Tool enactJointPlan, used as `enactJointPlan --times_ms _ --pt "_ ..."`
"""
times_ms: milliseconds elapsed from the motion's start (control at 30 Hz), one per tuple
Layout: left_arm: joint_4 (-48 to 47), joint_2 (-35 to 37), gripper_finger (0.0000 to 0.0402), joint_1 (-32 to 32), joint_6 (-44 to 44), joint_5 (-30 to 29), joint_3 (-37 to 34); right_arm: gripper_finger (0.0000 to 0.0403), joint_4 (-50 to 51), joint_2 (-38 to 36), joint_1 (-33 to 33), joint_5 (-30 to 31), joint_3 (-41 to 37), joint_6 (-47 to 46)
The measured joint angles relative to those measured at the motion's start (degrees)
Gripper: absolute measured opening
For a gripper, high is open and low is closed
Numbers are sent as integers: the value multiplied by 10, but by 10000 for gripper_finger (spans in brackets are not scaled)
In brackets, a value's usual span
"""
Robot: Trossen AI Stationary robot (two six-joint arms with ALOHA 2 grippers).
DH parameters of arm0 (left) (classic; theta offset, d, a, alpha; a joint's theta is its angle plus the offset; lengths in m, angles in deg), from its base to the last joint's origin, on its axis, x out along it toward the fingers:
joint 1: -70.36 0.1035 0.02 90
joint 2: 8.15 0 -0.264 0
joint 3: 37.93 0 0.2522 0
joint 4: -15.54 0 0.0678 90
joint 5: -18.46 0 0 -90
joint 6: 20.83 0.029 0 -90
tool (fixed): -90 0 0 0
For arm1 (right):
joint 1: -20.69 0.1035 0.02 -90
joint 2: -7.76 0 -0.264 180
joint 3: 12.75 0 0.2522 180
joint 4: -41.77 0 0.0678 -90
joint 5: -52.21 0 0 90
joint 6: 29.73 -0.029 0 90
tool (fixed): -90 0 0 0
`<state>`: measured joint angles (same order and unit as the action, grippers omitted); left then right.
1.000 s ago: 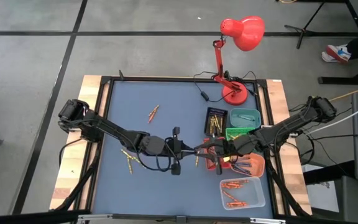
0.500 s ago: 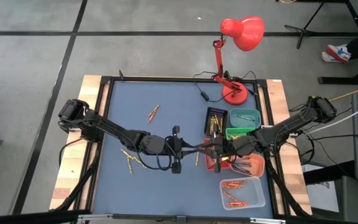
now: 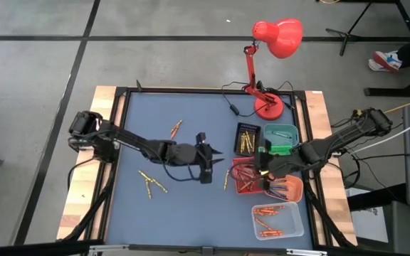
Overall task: Sort crayons
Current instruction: Put the brown crayon into the red basket, then put the yellow crayon into the black basket
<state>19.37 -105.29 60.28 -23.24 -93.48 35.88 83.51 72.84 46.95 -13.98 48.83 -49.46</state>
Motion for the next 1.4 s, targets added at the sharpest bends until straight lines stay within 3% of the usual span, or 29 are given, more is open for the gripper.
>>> enactJointPlan --times_ms 167,567,900,1033,1167,1400 --pt "-44 0 92 59 -5 0 0 43 72 9 0 -32 0 -41" --pt "-245 0 92 221 -52 6 0 49 64 16 0 -40 0 -41" --pt "-411 0 92 337 -119 68 0 110 64 16 0 -55 0 -41" --pt "-445 0 92 369 -141 70 0 122 64 16 0 -55 0 -42" --pt "-450 0 92 391 -142 109 0 121 64 16 0 -55 0 -42" --pt "-450 0 92 394 -152 122 0 120 64 16 0 -55 0 -42"
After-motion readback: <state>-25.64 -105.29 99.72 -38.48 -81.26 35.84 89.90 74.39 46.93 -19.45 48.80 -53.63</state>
